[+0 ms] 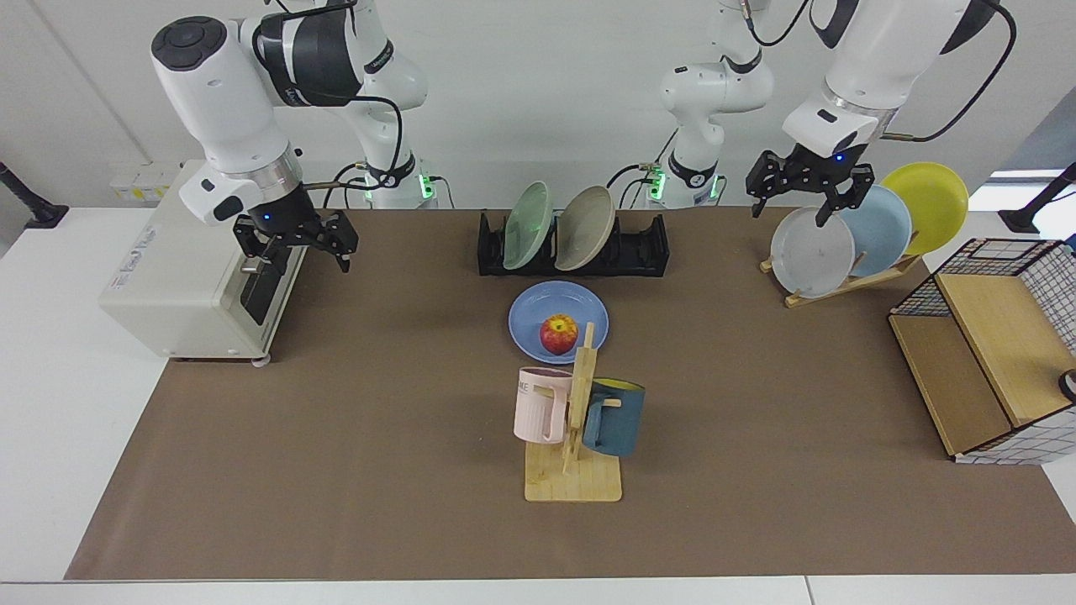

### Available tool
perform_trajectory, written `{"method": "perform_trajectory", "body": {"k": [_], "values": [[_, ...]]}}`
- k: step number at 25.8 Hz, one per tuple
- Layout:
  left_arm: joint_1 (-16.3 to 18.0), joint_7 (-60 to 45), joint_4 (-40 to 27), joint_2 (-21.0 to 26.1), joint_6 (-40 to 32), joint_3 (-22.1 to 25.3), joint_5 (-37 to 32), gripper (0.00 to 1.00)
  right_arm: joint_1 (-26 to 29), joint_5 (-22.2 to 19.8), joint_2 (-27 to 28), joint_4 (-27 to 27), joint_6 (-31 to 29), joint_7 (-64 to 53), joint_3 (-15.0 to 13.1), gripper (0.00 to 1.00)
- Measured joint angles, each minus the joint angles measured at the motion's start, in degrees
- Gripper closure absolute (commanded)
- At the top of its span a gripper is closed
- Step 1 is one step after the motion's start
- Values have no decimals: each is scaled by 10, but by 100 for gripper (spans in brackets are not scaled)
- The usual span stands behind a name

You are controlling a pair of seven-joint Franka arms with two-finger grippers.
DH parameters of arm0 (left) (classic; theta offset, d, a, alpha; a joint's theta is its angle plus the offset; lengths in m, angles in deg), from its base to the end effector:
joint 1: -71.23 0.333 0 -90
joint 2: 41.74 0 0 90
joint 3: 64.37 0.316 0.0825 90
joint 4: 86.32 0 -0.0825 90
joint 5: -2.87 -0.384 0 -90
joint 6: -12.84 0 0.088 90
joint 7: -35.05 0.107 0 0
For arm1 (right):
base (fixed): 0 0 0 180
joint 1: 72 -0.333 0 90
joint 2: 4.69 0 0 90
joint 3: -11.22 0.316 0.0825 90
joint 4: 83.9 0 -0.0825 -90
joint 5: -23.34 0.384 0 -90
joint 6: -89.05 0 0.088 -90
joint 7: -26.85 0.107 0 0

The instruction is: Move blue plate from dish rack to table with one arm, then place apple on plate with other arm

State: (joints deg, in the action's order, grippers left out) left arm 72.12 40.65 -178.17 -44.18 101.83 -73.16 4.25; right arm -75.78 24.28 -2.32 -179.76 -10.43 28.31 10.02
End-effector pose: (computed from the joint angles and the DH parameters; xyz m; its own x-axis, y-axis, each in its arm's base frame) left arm 0.5337 -0.0786 0.6308 0.9723 -0.2337 -0.0061 -0.2335 -0.9722 0.0183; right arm 0.5770 0.0277 0.5670 0.9996 0.0169 0.0214 0.0172 -0.9997 -0.0159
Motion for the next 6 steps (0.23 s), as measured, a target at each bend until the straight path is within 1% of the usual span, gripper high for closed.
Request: {"method": "perform_trajectory", "body": {"k": [6], "values": [[0, 0, 0, 0, 0, 0, 0, 0, 0, 0, -3, -16, -9, 0, 0, 0]]}}
